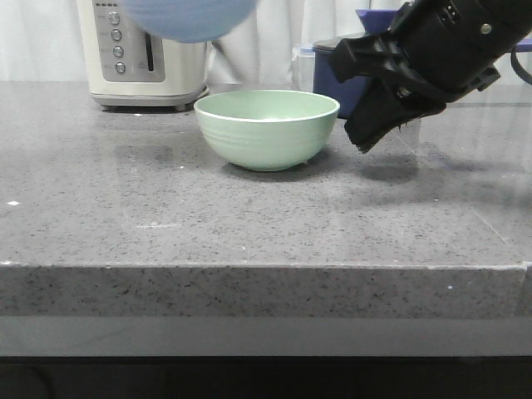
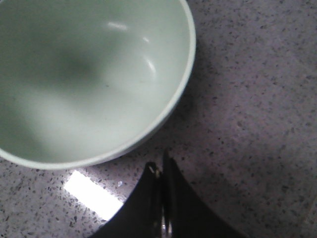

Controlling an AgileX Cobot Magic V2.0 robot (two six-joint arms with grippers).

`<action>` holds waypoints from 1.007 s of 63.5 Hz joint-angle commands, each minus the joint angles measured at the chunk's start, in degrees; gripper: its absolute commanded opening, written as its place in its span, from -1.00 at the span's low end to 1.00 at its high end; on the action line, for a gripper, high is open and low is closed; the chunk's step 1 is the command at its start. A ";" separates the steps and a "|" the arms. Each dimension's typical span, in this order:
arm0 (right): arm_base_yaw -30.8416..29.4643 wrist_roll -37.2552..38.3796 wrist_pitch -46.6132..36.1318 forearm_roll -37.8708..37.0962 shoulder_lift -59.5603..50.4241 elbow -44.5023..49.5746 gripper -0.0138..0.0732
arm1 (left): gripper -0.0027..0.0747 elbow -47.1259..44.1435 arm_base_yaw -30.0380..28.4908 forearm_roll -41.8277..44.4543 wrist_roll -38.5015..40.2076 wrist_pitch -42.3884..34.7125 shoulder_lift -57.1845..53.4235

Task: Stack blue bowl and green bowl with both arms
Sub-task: 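Lift the blue bowl and lower it into the green bowl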

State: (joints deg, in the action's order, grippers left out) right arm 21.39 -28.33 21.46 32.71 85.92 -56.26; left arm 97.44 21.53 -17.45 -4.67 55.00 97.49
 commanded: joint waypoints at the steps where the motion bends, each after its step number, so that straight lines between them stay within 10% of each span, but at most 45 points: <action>1: 0.04 -0.71 -2.29 1.01 -1.98 -1.28 -0.83 | -0.98 3.84 3.20 -1.57 -0.06 -1.16 -0.30; 64: 0.04 -0.71 -2.29 1.01 -1.98 -1.28 -0.83 | -0.97 5.54 7.53 2.47 0.05 -3.83 7.75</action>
State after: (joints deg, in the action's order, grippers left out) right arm 21.39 -28.33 21.46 32.71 85.92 -56.26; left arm 100.99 28.59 -13.86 -4.67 54.03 108.33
